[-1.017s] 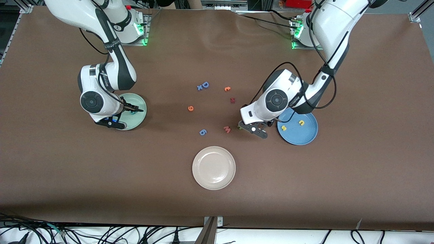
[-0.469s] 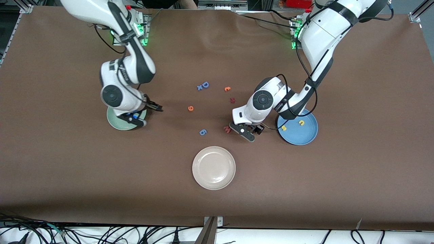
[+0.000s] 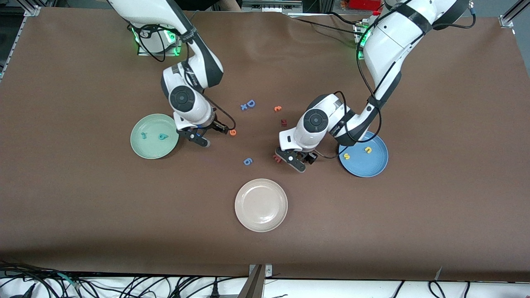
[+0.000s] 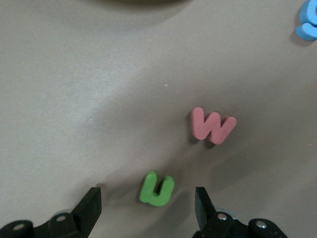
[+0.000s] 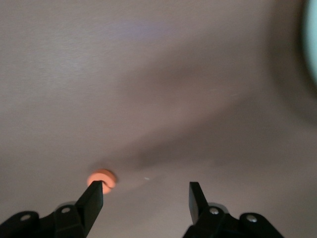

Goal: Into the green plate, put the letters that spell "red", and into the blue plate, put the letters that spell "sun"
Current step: 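Carry the U to the blue plate while the right gripper grasps the e, then release the U in the blue plate while the right gripper places the e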

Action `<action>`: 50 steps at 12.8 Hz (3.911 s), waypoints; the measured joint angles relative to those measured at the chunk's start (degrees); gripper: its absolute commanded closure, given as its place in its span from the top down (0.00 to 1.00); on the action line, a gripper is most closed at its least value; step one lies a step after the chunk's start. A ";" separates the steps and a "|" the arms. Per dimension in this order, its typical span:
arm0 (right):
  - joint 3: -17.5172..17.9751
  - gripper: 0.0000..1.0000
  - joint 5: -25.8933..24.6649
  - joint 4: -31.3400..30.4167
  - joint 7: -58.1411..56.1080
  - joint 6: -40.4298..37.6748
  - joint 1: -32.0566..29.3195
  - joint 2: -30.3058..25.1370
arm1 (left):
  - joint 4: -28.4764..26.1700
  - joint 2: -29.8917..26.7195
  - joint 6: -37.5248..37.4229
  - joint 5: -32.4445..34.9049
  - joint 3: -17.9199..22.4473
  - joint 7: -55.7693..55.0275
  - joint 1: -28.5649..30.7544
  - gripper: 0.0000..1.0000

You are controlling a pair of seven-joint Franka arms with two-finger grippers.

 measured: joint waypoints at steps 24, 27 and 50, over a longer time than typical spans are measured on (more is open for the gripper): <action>-0.18 0.47 -0.06 1.88 5.83 9.51 4.72 6.41 | 0.37 -12.57 -27.46 -3.70 -0.84 9.09 20.31 0.12; -0.17 0.29 -0.06 2.15 5.82 9.77 4.78 6.39 | -4.28 -12.55 -23.34 -3.70 -0.85 9.09 22.60 0.12; -26.35 0.25 -0.10 0.71 -35.81 -18.21 4.40 -1.01 | -13.65 -27.19 -14.48 -3.91 -3.28 5.39 26.03 1.00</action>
